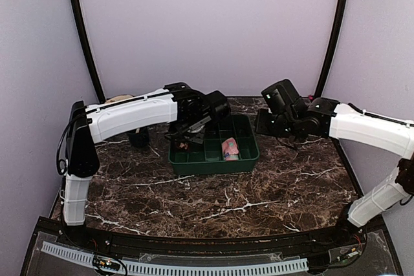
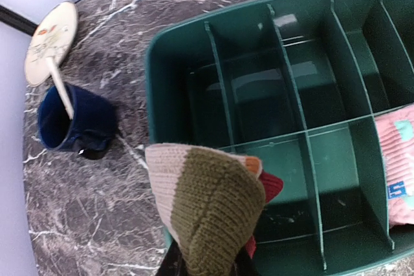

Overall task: Roll the socks
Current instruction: Place the sock in the storage box.

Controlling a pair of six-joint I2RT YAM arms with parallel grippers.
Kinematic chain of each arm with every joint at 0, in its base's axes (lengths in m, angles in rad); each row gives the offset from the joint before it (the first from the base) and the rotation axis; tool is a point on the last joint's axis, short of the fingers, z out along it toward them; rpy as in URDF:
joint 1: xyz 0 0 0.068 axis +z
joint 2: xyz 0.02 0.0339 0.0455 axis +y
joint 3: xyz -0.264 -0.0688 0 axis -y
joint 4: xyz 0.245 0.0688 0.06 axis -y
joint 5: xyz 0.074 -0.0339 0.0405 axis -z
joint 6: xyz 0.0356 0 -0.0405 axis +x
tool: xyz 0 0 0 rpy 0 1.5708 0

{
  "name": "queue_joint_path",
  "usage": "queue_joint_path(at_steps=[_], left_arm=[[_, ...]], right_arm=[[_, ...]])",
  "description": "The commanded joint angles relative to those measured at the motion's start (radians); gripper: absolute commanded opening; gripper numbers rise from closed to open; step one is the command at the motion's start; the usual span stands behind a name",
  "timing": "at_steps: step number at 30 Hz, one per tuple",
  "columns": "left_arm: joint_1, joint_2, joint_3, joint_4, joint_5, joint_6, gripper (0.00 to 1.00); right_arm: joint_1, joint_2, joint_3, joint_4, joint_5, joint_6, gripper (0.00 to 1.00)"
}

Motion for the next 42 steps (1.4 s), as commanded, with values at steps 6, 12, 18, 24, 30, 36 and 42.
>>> queue_joint_path(at_steps=[6,12,18,24,30,36,42], left_arm=[[-0.060,0.110,0.172,-0.274,-0.139,-0.146,0.00],[-0.073,0.164,0.191,-0.300,-0.167,-0.163,0.00],[-0.073,0.203,0.217,-0.300,-0.186,-0.163,0.00],[-0.076,0.235,0.240,-0.274,-0.168,-0.148,0.00],[-0.078,0.257,0.249,-0.227,-0.145,-0.121,0.00],[-0.081,0.278,0.252,-0.192,-0.124,-0.106,0.00],[-0.082,0.291,0.251,-0.161,-0.107,-0.102,0.00]], right_arm=[[0.012,-0.067,-0.070,0.040,-0.004,-0.024,0.29],[0.023,-0.087,-0.097,0.042,-0.018,-0.021,0.29],[0.026,-0.092,-0.115,0.041,-0.026,-0.017,0.29],[0.029,-0.100,-0.120,0.033,-0.021,-0.019,0.29],[0.029,-0.114,-0.137,0.026,-0.017,-0.016,0.29],[0.029,-0.121,-0.146,0.020,-0.016,-0.018,0.29],[0.029,-0.124,-0.149,0.018,-0.014,-0.021,0.29]])
